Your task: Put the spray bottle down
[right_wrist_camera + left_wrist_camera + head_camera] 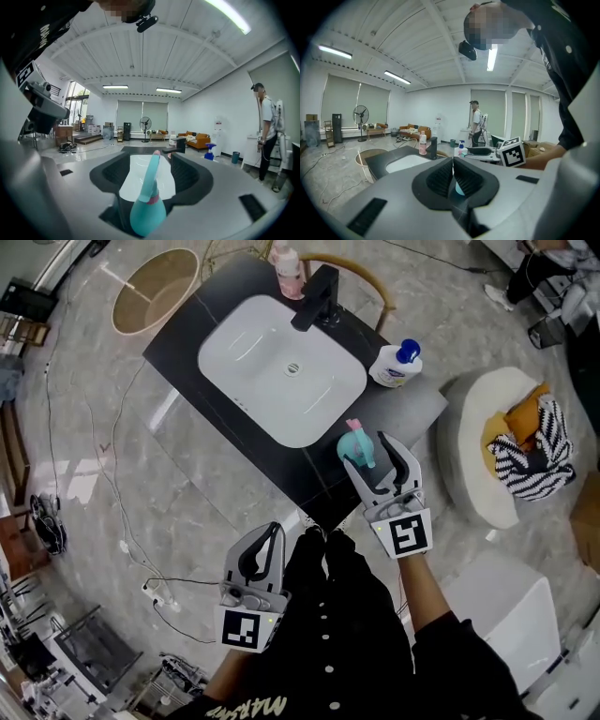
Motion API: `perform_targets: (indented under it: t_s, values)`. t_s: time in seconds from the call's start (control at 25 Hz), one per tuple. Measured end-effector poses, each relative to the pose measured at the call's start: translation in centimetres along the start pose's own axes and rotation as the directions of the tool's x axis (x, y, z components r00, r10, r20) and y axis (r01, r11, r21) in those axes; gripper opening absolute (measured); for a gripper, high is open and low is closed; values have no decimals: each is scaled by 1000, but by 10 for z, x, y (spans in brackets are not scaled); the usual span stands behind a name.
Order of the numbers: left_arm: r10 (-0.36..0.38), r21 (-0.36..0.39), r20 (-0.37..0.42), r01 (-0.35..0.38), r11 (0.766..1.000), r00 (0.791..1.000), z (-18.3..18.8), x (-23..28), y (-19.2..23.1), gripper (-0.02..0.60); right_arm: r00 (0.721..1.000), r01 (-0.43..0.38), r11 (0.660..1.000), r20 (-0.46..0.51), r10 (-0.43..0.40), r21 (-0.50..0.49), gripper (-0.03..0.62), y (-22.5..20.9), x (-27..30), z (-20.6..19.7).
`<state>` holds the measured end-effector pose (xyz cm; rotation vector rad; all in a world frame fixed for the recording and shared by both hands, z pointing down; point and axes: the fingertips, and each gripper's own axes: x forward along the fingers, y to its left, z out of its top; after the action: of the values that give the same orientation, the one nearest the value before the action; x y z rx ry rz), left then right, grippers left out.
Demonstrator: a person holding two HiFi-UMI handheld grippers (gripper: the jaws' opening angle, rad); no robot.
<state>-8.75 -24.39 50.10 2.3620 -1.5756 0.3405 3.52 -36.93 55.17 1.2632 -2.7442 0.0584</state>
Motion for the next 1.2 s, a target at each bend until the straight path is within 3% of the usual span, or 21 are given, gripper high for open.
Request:
perform_targets:
  t_s: [0.16,0.52,0.8,1.2]
  values:
    - [-2,27,62,0,1000,998,31,0,2,15,999,29,999,44,-28,-22,227,-3,-17,46]
    - [-55,117,152,38,992,987,91,14,2,15,997,71,997,7,-71,-38,19,-12,-47,100]
    - [-68,151,261,28,988,963,128,15,5,15,990,116,992,91,-111,-52,2,-11,-83,151]
    - [-105,158,307,58,986,946,149,18,-1,15,969,210,976,147,-200,-56,-5,-29,-113,176]
